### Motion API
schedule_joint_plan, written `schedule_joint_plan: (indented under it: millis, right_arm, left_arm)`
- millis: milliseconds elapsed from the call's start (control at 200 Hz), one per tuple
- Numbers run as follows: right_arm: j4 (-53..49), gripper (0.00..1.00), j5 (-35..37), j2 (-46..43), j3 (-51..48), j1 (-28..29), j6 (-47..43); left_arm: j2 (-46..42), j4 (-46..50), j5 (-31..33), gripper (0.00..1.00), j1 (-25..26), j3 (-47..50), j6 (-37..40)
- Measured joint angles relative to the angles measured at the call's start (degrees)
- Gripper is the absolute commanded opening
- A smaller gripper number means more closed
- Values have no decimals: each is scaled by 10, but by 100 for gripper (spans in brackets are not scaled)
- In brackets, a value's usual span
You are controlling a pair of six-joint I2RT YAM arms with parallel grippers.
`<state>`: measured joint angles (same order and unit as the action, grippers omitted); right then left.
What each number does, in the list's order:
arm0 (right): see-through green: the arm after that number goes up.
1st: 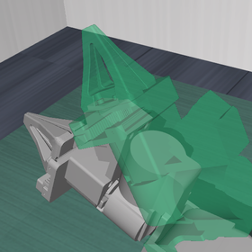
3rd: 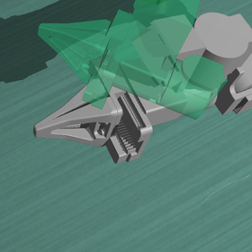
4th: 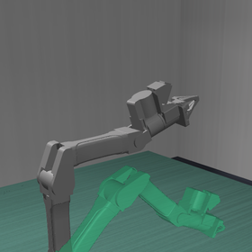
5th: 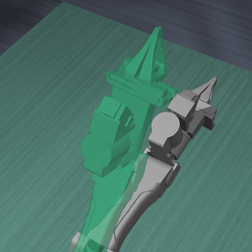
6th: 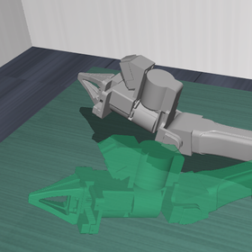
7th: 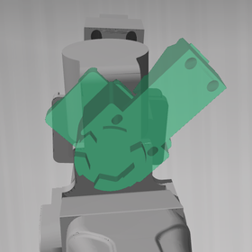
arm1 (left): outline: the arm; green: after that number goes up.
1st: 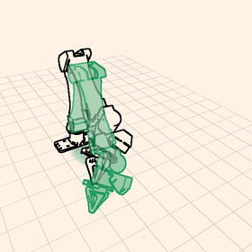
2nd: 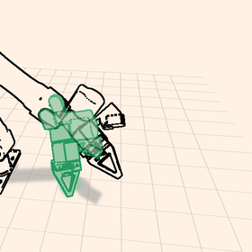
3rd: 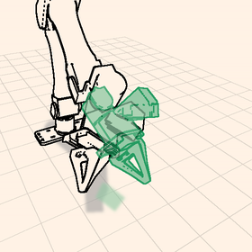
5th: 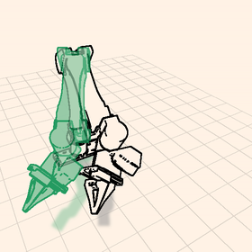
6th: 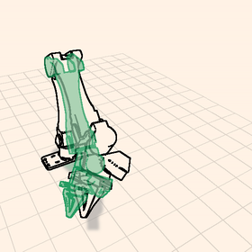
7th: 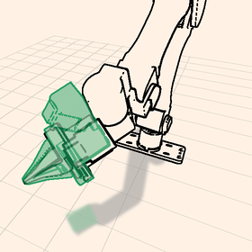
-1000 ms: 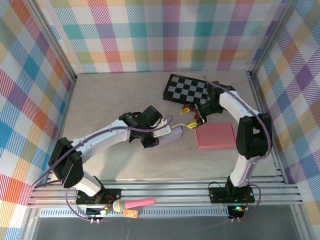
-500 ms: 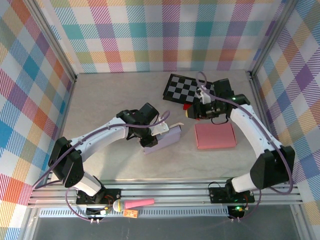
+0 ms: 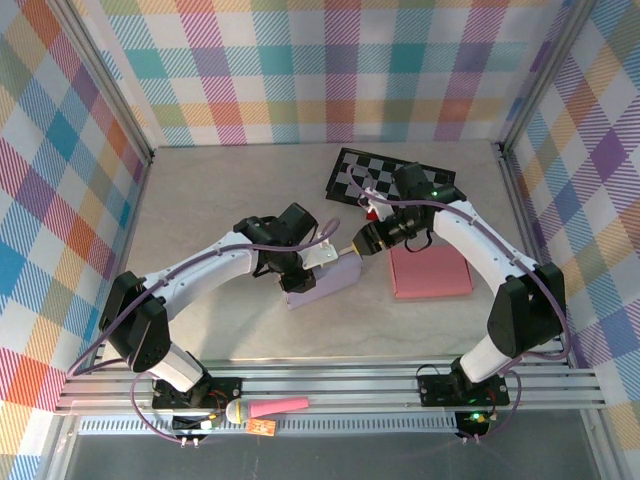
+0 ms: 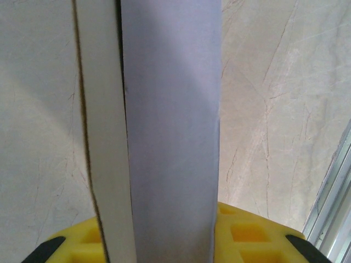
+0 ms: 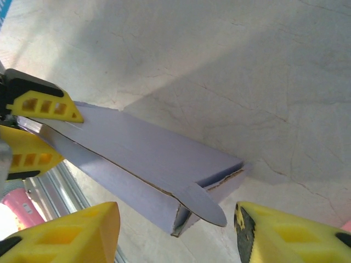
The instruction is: Fold the paper box
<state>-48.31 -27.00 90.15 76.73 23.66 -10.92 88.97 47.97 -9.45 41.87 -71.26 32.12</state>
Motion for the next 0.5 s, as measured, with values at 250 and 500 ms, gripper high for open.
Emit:
schedule_joint_plan:
  millis: [250,500]
  right_arm:
    - [-8,56,35,15,9,20,-17]
    - [-9,51,89,24,10,42,-21]
  left_arm:
    - [6,2,-1,24,0,-6,-2]
    - [6,2,-1,24,-1,-6,-4]
